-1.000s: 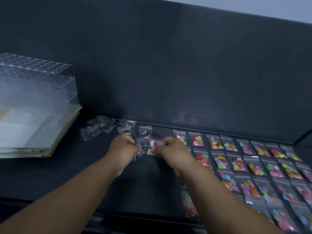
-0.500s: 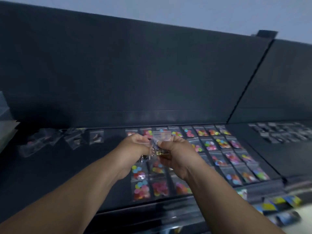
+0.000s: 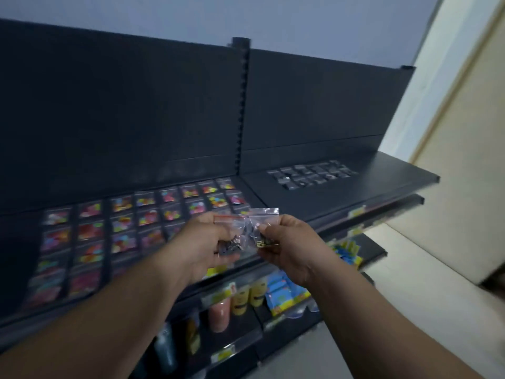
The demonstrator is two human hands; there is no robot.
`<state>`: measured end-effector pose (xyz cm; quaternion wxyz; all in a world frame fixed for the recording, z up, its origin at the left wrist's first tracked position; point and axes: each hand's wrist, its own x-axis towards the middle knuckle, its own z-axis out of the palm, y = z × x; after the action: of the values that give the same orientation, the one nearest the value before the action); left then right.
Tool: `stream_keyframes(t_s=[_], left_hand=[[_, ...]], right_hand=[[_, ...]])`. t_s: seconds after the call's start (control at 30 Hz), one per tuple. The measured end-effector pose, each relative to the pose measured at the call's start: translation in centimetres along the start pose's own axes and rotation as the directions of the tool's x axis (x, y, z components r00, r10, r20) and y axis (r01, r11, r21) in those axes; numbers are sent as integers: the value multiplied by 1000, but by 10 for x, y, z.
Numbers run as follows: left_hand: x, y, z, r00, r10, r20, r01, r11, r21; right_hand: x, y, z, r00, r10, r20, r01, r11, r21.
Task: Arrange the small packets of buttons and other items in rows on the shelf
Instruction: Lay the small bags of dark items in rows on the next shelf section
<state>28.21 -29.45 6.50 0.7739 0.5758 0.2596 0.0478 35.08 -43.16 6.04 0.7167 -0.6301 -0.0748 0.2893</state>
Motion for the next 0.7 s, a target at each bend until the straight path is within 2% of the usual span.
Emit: stream_keyframes(t_s=[0.33,0.47,0.7], left_hand=[[3,-26,163,997,1,80,2,1000,-28],[20,-30,204,991,-35,131,29,998,49],[89,-33,253,989,-65,131,47,990,132]], right_hand=[[-44,-27,-157,983,-54,-173,61,997,38],[-43,-33,-196,972,-45,-232,53,998,31],[0,-50,-250,937,-28,-349,38,999,22]])
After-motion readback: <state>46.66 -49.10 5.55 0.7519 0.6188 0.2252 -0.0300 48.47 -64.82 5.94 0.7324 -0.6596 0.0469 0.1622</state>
